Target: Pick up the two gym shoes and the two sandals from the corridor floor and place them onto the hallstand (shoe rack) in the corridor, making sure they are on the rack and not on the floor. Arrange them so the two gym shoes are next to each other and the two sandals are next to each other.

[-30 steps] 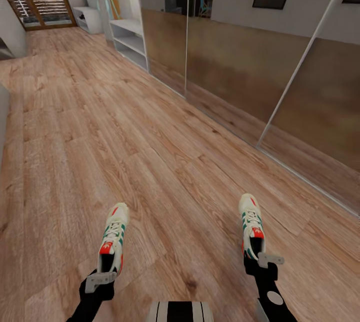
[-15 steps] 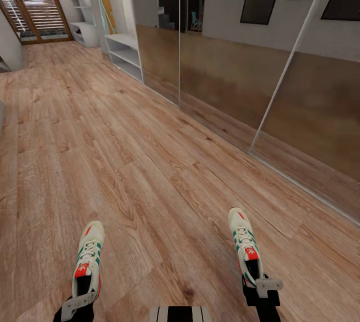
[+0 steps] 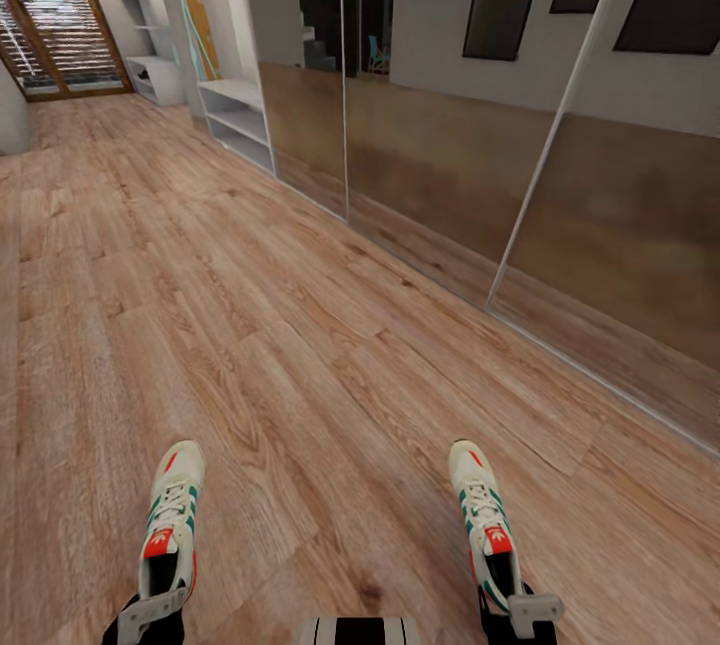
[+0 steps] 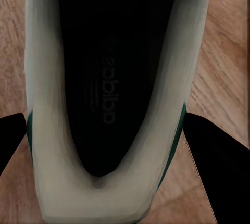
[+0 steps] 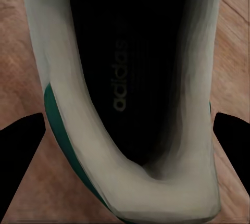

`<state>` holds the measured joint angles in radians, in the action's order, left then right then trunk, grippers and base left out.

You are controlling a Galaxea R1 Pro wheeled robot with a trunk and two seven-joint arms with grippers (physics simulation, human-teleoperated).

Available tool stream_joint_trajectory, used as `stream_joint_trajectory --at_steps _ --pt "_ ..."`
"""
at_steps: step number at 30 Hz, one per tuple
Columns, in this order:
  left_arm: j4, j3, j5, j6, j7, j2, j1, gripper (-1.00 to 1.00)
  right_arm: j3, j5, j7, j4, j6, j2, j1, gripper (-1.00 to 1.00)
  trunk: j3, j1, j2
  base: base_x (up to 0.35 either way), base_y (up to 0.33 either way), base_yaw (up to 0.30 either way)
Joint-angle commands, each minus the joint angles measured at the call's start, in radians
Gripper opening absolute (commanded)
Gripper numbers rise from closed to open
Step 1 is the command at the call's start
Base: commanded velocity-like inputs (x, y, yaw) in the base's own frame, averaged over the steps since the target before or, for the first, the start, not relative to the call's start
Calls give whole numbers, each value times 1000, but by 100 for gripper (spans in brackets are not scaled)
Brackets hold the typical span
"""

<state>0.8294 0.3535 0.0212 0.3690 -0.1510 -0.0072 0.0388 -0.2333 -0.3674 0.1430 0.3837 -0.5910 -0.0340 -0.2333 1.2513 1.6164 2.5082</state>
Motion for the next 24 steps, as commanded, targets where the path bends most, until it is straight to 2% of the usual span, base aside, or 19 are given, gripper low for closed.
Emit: stream_joint_trajectory --at_steps 1,16,24 --pt "-1 4 2 2 -10 -1 0 -100 -5 -10 5 -5 -5 0 -1 -100 -1 0 0 0 0 -92" --pt "-2 2 2 2 -9 -4 0 -100 -6 -11 6 -11 -11 -6 0 -100 -5 0 0 0 0 -17" --pt "-4 0 1 1 -10 -4 0 -100 -7 -12 6 -12 -12 0 0 -100 -14 0 0 0 0 0"
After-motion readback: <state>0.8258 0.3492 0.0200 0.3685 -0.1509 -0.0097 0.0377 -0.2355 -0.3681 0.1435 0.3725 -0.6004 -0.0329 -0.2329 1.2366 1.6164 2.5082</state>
